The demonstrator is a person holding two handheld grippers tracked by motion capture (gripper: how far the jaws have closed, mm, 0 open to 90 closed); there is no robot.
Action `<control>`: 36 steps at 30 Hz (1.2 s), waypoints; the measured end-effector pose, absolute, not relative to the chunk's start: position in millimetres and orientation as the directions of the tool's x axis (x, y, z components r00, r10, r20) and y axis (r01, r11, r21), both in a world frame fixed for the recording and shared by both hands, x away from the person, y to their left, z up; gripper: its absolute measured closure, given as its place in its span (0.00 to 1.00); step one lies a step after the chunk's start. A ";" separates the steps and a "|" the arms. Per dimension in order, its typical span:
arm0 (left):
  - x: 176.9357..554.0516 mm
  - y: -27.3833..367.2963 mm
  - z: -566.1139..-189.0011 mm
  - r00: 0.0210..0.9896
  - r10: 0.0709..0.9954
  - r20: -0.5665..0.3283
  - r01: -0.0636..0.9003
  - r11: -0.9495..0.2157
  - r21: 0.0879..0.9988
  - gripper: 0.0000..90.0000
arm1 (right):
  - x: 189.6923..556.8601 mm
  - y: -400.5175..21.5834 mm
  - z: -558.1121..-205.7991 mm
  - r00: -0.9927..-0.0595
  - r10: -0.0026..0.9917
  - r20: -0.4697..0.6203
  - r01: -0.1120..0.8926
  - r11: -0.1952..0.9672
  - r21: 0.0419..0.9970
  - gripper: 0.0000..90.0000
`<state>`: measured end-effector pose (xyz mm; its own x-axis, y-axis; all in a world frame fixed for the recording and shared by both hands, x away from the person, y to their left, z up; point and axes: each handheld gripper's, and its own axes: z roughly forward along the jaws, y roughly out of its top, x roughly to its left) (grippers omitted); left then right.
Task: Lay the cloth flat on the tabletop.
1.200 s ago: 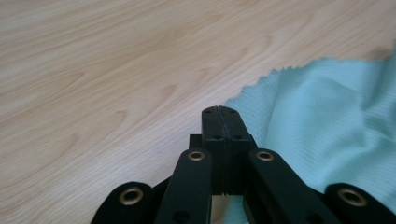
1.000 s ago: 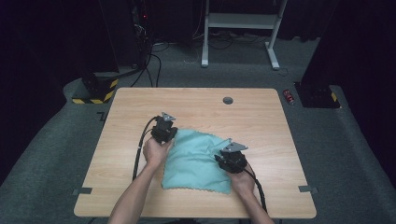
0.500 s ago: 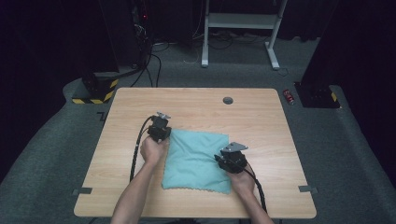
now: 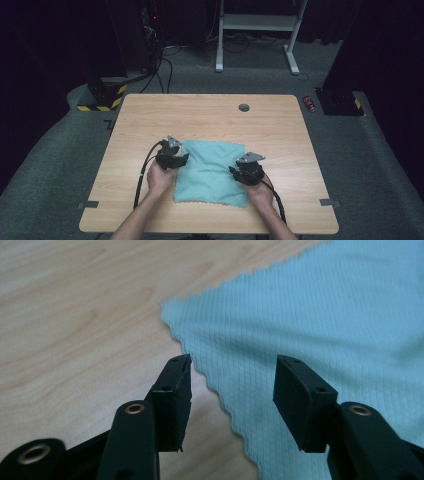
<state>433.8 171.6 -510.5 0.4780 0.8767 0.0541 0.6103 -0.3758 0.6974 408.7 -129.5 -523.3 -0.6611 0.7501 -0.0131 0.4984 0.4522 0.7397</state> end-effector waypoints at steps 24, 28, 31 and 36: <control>416.4 178.8 -526.6 0.453 0.891 -0.002 0.582 -0.294 0.758 0.45 | 440.2 -149.2 -489.2 -0.604 0.797 0.023 0.540 0.388 0.747 0.80; 416.6 179.0 -526.6 0.446 0.895 0.001 0.586 -0.293 0.756 0.42 | 449.8 -150.2 -496.1 -0.563 0.826 0.026 0.578 0.371 0.727 0.75; 416.7 179.0 -526.6 0.445 0.895 0.001 0.586 -0.292 0.756 0.42 | 455.2 -152.0 -504.5 -0.534 0.845 0.037 0.621 0.361 0.696 0.75; 416.7 179.0 -526.7 0.444 0.896 0.001 0.586 -0.292 0.756 0.42 | 458.7 -150.1 -512.5 -0.533 0.845 0.037 0.642 0.376 0.668 0.80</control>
<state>416.7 179.0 -526.7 0.4441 0.8960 0.0013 0.5863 -0.2917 0.7557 458.7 -150.1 -512.5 -0.5334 0.8451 0.0366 0.6422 0.3764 0.6677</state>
